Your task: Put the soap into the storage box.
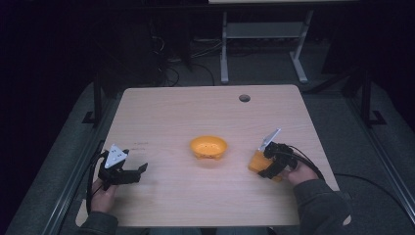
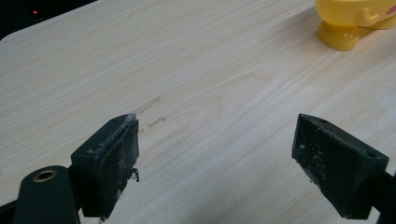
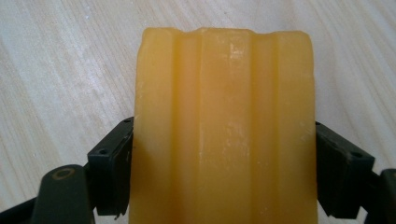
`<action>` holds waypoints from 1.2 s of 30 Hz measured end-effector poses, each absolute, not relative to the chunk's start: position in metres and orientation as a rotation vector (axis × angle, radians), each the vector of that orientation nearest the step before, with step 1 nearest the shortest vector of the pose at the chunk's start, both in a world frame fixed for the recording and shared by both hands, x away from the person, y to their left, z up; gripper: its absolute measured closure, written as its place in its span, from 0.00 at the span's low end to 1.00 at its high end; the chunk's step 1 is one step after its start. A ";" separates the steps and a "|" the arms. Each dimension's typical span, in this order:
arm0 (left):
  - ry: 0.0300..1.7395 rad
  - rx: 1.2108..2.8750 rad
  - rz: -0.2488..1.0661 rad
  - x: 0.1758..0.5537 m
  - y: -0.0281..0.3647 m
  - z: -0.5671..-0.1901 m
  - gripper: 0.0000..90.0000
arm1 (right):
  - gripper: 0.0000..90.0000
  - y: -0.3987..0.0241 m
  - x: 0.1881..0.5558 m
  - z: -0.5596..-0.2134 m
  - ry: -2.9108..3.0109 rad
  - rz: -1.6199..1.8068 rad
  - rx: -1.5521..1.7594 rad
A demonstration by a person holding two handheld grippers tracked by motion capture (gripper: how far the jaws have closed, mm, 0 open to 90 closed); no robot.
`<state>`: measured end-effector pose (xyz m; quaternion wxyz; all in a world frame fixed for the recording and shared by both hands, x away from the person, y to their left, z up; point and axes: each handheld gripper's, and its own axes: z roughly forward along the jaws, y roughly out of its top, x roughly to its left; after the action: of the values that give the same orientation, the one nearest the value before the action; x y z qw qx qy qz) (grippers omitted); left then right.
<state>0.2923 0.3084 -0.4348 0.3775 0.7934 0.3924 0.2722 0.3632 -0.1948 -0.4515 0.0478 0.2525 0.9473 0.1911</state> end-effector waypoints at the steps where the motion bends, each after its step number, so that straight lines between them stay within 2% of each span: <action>1: 1.003 2.028 0.696 0.292 0.308 -0.435 0.16 | 0.22 -0.195 0.363 -0.451 2.889 0.583 0.770; 36: 1.013 2.021 0.696 0.291 0.310 -0.433 0.16 | 0.23 -0.167 0.378 -0.409 2.896 0.702 0.619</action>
<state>0.2915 0.3100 -0.4335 0.3784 0.7910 0.3962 0.2723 0.3784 -0.1673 -0.4091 0.0491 0.2032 0.9503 0.2305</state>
